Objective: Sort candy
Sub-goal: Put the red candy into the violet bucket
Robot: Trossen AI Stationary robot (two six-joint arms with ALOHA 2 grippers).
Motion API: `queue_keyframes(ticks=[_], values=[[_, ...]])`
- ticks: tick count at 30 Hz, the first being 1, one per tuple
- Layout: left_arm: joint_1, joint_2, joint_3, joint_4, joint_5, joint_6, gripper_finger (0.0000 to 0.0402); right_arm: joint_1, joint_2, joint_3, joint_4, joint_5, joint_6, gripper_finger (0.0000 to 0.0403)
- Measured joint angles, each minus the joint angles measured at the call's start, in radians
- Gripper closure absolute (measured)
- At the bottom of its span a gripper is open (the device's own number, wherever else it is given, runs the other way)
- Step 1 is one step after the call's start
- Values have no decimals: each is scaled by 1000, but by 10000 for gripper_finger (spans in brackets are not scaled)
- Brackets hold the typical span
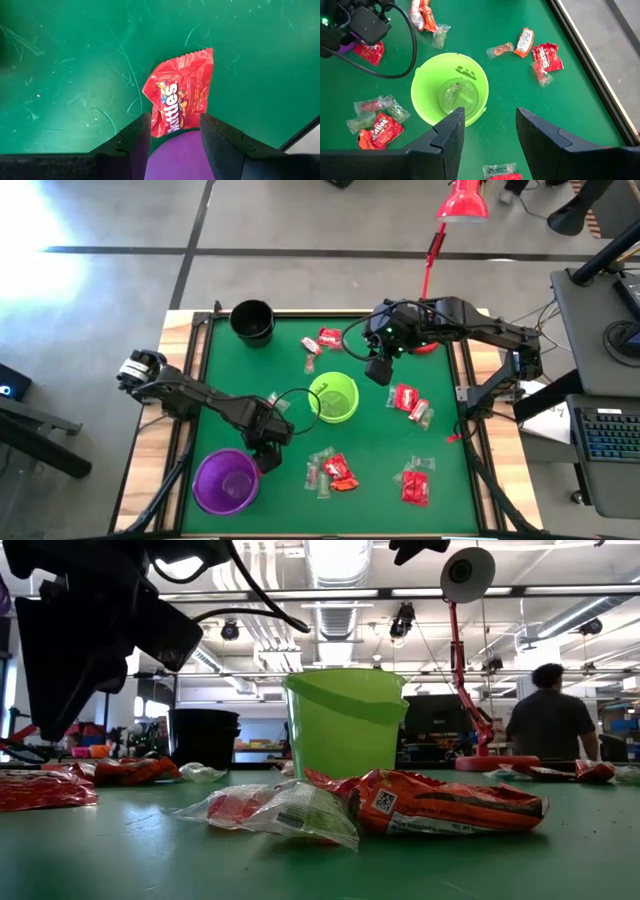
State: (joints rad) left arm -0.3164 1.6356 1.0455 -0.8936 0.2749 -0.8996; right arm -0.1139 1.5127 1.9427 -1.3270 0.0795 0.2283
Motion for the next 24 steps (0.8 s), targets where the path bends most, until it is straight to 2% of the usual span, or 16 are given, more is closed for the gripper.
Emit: queue_keyframes(ticks=[9,17,24], values=[[0,0,-56,95,7,1,249,0,0,0,0,0,0,234],[1,0,-106,103,29,9,249,0,0,0,1,0,0,234],[2,0,-149,179,86,32,249,0,0,0,1,0,9,234]])
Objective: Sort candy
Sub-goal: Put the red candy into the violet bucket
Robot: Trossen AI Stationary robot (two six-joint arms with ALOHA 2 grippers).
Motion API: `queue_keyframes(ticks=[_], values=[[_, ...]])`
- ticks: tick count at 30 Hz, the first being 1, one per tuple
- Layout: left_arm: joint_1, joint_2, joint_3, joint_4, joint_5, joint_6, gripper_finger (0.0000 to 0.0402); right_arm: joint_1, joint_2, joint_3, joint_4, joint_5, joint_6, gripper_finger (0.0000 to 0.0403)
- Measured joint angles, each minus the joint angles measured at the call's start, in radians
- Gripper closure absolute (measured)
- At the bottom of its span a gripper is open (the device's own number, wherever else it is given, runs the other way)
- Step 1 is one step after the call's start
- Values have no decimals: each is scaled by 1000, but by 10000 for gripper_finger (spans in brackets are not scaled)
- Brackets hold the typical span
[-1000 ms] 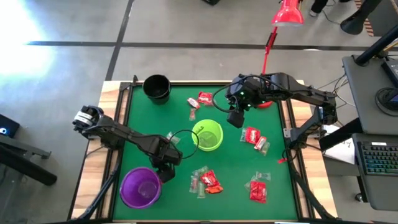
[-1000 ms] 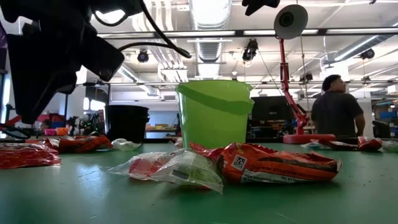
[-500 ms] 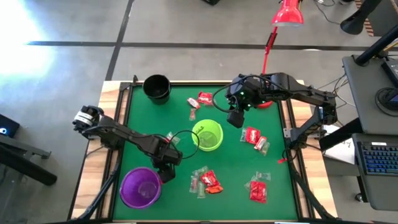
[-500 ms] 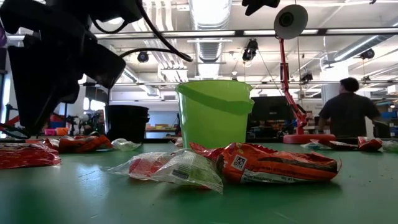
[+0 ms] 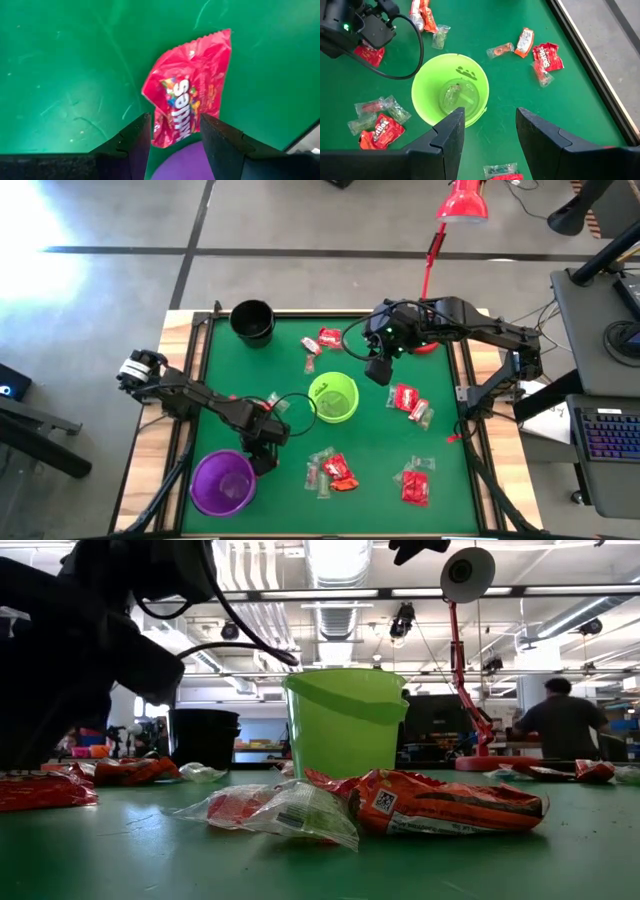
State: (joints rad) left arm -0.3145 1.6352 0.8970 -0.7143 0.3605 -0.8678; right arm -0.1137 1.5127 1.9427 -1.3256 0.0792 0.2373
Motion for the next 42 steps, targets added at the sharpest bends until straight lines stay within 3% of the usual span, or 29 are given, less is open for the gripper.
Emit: queue_keyframes(ticks=[7,14,20,28,36,42], values=[[5,7,-3,68,-1,17,249,0,0,0,25,0,0,234],[10,138,27,47,56,71,250,0,0,0,31,0,-2,234],[5,207,136,-77,28,230,292,0,0,0,30,0,-4,234],[6,192,186,-101,-49,288,393,0,0,0,30,0,-5,234],[0,168,185,-117,-52,257,400,0,0,0,29,0,-5,234],[-9,75,185,-117,-64,209,401,0,0,0,29,0,-5,234]])
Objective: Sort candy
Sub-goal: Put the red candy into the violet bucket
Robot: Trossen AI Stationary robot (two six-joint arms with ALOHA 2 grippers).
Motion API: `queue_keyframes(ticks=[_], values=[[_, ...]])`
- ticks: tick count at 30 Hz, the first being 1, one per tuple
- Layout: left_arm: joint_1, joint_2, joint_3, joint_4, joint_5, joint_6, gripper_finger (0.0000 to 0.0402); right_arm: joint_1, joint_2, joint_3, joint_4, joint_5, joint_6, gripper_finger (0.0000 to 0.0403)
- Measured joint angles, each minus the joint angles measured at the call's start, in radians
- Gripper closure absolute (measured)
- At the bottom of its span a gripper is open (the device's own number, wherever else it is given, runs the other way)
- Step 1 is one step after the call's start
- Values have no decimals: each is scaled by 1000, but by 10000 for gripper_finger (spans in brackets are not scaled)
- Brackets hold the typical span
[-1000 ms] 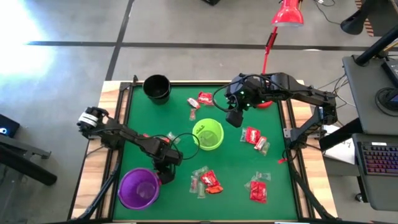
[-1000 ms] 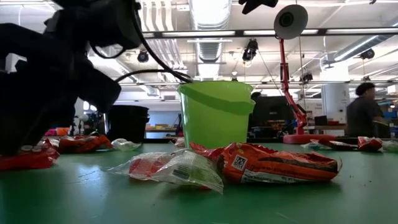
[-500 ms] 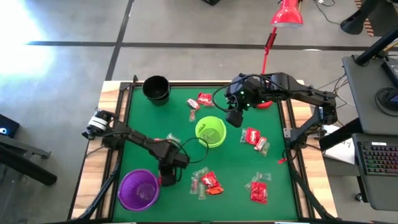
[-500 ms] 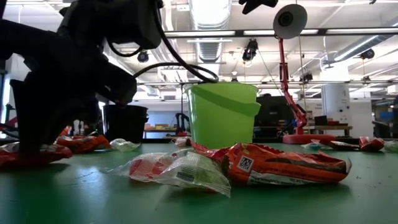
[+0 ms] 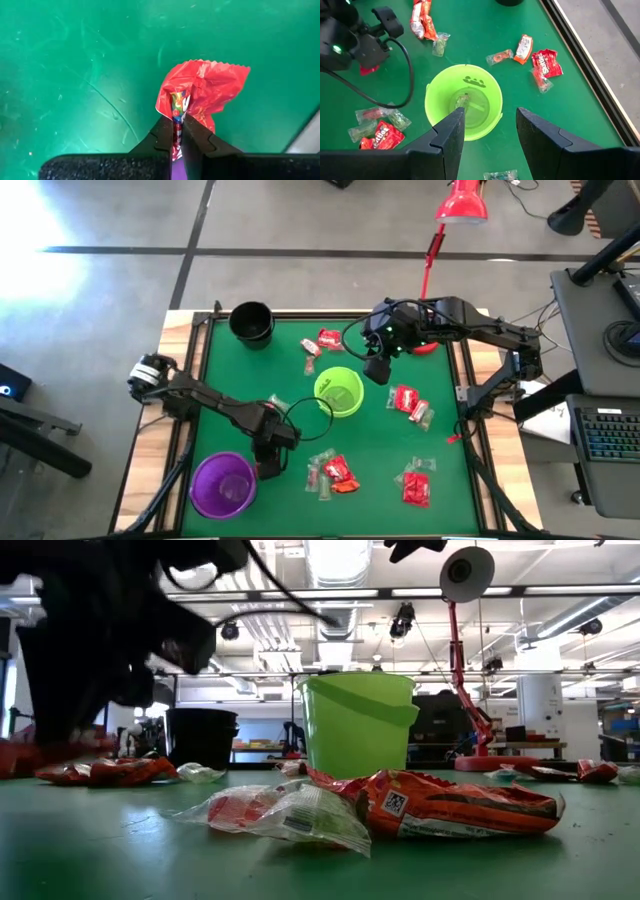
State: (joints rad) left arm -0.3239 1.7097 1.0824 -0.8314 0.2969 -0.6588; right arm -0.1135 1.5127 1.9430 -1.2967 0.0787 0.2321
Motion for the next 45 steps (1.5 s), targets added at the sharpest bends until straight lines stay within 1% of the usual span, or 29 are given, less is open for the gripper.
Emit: queue_keyframes(ticks=[7,10,15,21,25,30,33,36,40,45], values=[[-30,-148,6,-6,-3,-107,401,0,0,0,0,0,2,234],[-57,-205,41,-23,-35,-137,402,0,0,0,0,0,1,234],[-102,-258,174,-129,-121,-150,401,0,0,0,-1,0,3,234],[-171,-266,367,-335,-184,-194,401,0,0,0,-2,0,3,234],[-214,-261,440,-448,-188,-255,401,0,0,0,-2,0,3,234],[-284,-258,431,-553,-173,-320,401,0,0,0,-9,-4,3,234],[-318,-258,405,-554,-151,-347,401,0,0,0,-9,-11,3,234],[-331,-258,370,-547,-152,-357,397,0,0,0,-9,-11,3,234],[-331,-258,337,-549,-151,-376,371,0,0,0,-9,-11,3,234],[-331,-258,330,-548,-149,-386,325,0,0,0,-9,-30,3,234]])
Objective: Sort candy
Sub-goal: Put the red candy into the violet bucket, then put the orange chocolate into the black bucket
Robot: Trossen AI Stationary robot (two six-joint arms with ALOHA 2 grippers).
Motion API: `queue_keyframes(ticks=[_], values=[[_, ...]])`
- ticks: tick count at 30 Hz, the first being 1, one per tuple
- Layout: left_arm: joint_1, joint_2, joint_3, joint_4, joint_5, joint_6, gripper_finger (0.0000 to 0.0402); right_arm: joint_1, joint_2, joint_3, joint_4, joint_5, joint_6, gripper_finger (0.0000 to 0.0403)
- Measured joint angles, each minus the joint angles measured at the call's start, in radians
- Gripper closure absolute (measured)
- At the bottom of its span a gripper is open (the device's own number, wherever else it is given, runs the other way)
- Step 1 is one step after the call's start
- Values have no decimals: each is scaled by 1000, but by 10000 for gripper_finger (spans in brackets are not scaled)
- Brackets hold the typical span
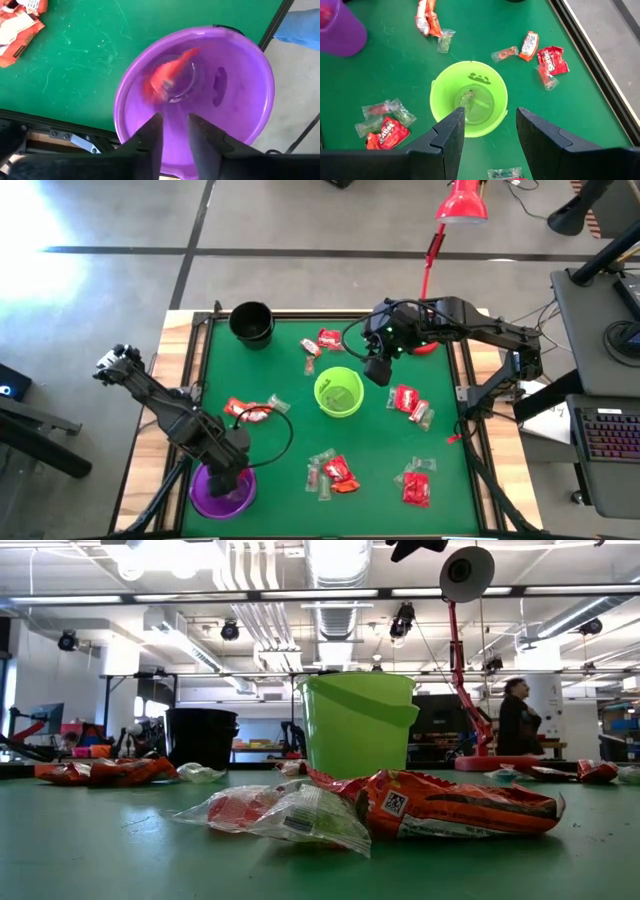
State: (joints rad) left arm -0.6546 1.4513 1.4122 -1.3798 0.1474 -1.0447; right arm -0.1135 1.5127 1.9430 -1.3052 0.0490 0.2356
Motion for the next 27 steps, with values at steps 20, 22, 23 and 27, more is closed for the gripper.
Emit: queue_keyframes(ticks=[20,22,23,27], values=[[23,-98,50,-144,-701,33,279,54,-2,-9,-153,4,107,234],[29,-121,45,-175,-771,24,279,62,-2,-34,-179,26,139,234],[32,-134,43,-188,-803,8,279,64,-2,-48,-192,45,155,234],[52,-204,23,-191,-901,-21,279,66,-2,-131,-208,83,174,234]])
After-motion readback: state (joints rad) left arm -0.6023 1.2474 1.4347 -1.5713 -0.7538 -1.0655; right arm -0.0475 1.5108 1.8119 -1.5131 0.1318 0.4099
